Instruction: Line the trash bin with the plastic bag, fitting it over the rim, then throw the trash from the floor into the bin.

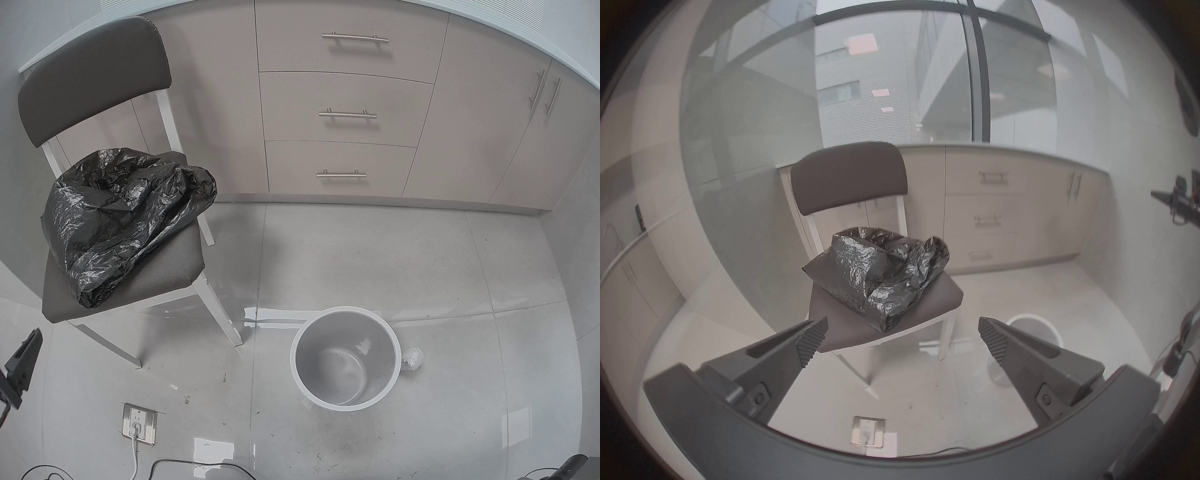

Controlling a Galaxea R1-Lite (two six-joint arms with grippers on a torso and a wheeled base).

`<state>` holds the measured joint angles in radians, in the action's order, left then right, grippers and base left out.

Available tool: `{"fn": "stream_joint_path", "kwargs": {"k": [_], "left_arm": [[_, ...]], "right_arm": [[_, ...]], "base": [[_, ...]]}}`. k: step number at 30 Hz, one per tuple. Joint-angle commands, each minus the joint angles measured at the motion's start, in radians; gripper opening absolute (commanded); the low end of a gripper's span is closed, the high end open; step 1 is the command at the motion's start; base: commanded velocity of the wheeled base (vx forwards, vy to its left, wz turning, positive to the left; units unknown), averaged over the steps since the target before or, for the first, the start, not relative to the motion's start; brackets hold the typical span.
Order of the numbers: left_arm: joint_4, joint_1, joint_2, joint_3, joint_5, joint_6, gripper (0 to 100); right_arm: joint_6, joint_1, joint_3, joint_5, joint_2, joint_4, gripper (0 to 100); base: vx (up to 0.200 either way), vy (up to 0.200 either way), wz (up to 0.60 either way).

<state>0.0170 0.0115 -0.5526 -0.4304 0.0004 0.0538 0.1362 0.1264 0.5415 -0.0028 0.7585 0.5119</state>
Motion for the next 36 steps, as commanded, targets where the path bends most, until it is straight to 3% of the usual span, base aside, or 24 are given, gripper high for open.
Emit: {"fn": "stream_joint_path", "kwargs": {"k": [1,5,12,16,21,22,31,36], "left_arm": [[0.179,-0.105,-0.667,-0.183,0.006,0.241,100],[0.276,-0.157,-0.86,-0.277,0.032,0.31,100],[0.436,-0.139,-0.997,-0.332,0.058,0.31,100],[0.547,-0.07,-1.009,-0.34,0.059,0.291,100],[0.561,-0.01,-1.014,-0.416,0.058,0.273,100],[0.561,0.027,-1.037,-0.461,0.061,0.233,100],[0.595,0.041,-1.129,-0.496,0.084,0.205,100],[0.658,0.094,-1.207,-0.596,0.115,0.115,100]], "right_arm": [[0.074,0.047,0.005,-0.002,0.636,0.436,0],[0.072,0.038,-0.031,-0.002,0.66,0.481,0],[0.072,0.036,-0.058,-0.005,0.607,0.481,0],[0.071,0.036,-0.069,-0.003,0.575,0.481,0],[0.071,0.036,-0.071,-0.003,0.588,0.481,0],[0.071,0.035,-0.072,-0.005,0.599,0.481,0],[0.071,0.032,-0.074,0.001,0.616,0.479,0],[0.069,0.03,-0.077,-0.002,0.64,0.481,0]], "base": [[0.0,0.0,0.0],[0.0,0.0,0.0],[0.0,0.0,0.0],[0.0,0.0,0.0],[0.0,0.0,0.0],[0.0,0.0,0.0],[0.0,0.0,0.0],[0.0,0.0,0.0]]}}
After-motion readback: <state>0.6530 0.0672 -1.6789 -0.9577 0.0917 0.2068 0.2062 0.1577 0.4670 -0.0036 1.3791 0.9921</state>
